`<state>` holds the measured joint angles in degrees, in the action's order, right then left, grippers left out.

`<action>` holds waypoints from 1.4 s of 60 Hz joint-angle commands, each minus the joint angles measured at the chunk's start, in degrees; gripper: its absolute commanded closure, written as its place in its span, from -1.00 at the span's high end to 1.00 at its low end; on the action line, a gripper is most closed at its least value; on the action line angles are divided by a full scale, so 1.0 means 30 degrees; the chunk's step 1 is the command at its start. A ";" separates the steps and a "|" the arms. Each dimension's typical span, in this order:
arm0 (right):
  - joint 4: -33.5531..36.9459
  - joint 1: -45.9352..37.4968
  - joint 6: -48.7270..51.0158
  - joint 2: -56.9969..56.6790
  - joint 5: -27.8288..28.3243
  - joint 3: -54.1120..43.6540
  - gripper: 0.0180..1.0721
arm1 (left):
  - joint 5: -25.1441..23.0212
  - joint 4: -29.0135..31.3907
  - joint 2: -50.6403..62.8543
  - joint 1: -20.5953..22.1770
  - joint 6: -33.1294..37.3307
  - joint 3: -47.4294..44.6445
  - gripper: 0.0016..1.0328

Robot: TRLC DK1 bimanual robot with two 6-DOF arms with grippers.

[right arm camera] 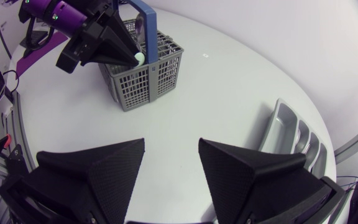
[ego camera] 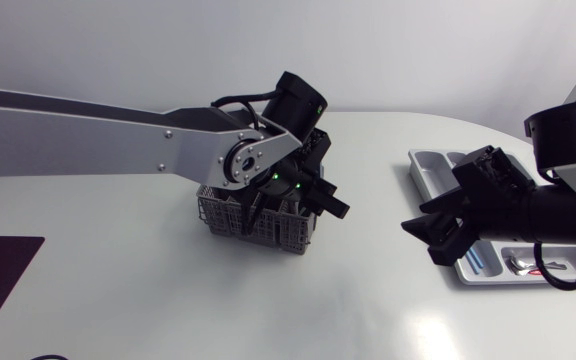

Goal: Sort the cutlery from the basket into the organizer compartments.

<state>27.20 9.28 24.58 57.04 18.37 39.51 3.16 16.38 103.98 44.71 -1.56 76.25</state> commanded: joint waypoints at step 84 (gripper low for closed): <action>-0.0922 0.1741 -0.0488 -0.0672 0.0556 -0.1890 0.22 | 0.0705 -0.1418 -0.0941 -0.0430 -0.0563 -0.1246 -0.94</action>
<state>25.04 14.17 23.57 55.07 19.88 35.64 4.91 13.28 104.57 43.77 -3.20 75.11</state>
